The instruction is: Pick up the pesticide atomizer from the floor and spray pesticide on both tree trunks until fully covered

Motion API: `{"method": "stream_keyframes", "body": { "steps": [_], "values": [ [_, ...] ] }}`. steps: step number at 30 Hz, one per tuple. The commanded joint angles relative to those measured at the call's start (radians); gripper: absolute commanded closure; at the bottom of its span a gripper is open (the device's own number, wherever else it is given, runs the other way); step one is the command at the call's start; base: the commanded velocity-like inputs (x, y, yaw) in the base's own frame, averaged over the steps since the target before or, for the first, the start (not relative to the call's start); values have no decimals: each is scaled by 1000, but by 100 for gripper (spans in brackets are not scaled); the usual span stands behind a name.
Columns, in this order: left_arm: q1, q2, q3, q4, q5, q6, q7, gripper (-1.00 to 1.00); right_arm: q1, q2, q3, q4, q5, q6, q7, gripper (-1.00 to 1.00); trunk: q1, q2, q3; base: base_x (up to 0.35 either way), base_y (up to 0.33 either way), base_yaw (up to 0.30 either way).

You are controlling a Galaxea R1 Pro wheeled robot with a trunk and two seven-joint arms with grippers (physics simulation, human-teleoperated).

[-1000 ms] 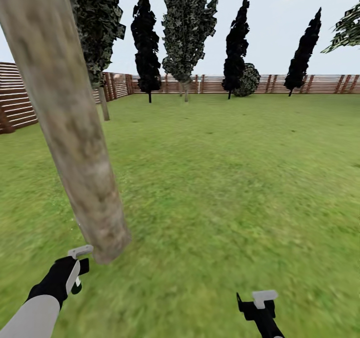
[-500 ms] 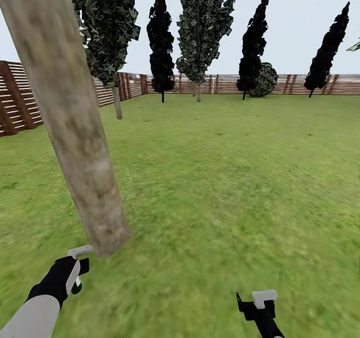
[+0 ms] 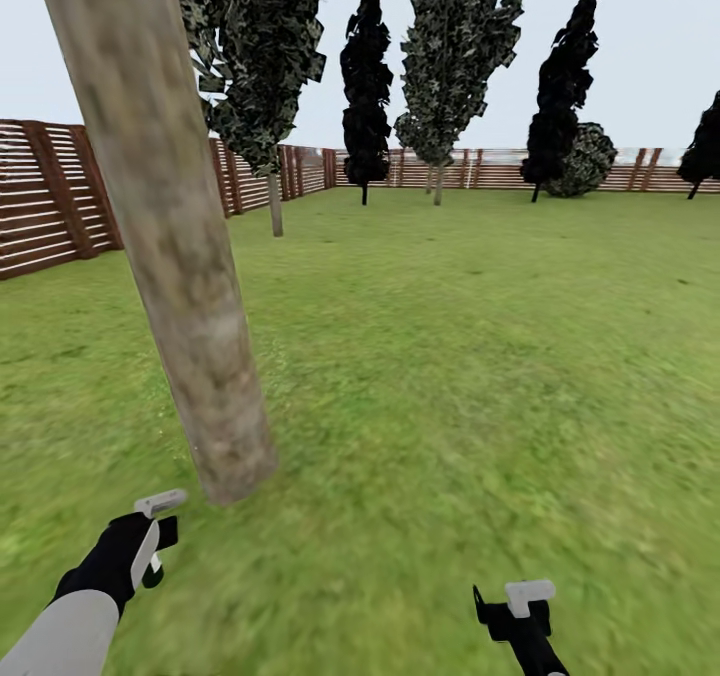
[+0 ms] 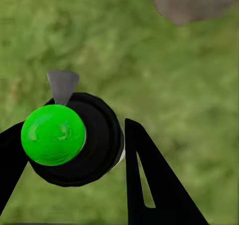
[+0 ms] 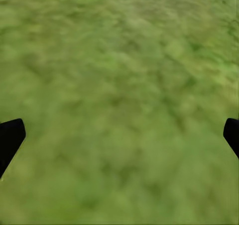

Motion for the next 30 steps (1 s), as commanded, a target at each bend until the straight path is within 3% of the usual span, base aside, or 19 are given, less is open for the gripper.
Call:
{"method": "stream_keyframes", "body": {
  "steps": [1,3,4,6,7,9,11,13,14,15,16,18,20,21,22,25,26,28,30],
  "values": [
    [-1,-1,3,-1,-10,5,-6,100,0,0,0,1,10,-2,-8,-100,0,0,-1,21,-12,277],
    [-8,-6,-1,-3,-8,5,-12,100,0,0,-1,1,10,-2,-8,-100,0,0,-1,10,-6,242],
    [-15,-22,-15,-4,-8,6,-13,100,0,0,-1,1,10,-2,-8,-100,0,0,-1,3,-2,85],
    [-52,-84,-119,-25,-10,21,-13,100,0,0,-1,1,10,-2,-8,-100,0,0,-1,0,0,15],
    [-68,-86,-162,-29,-8,25,-12,100,0,0,-1,1,10,-2,-8,-100,0,0,-1,0,0,3],
    [-105,-62,-182,-30,-9,58,-13,100,0,0,-1,1,10,-2,-8,-100,0,0,-1,0,0,1],
    [-126,44,-185,-30,-2,91,-25,100,0,-1,-1,1,10,-2,-8,-100,0,0,-1,0,0,0],
    [-129,78,-186,-30,-1,94,-44,100,0,-2,-1,1,10,-2,-8,-100,0,0,-1,0,0,0],
    [-129,80,-189,-31,-2,96,-56,100,0,-2,-1,1,10,-2,-8,-100,0,0,-1,0,0,0],
    [-132,56,-195,-33,-2,97,-61,100,0,-2,-1,1,10,-2,-8,-100,0,0,-1,0,0,0],
    [-153,-4,-200,-34,-7,105,-63,100,0,-3,-1,1,10,-2,-8,-100,0,0,-1,0,0,0],
    [-190,-21,-201,-35,-8,158,-64,100,0,-4,-1,1,10,-2,-8,-100,0,0,-1,0,0,0],
    [-212,-4,-201,-35,-8,181,-65,100,0,-5,-1,1,10,-2,-8,-100,0,0,-1,0,0,0],
    [-218,74,-200,-34,-5,189,-69,100,0,-5,-1,1,10,-2,-8,-100,0,0,-1,0,0,0],
    [-215,92,-201,-34,-5,188,-69,100,0,-5,-1,1,10,-2,-8,-100,0,0,-1,0,0,0],
    [-209,99,-209,-35,-9,183,-70,100,0,-5,-1,1,10,-2,-8,-100,0,0,-1,96,0,0],
    [-209,95,-233,-35,-9,184,-70,100,0,-5,-1,1,10,-2,-8,-100,0,0,-1,275,0,0],
    [-210,68,-278,-35,-7,187,-69,100,0,-5,-1,1,10,-2,-8,-100,0,0,-1,320,0,0],
    [-211,52,-285,-35,-7,188,-69,100,0,-5,-1,1,10,-2,-8,-100,0,0,-1,333,0,0]
  ]
}}
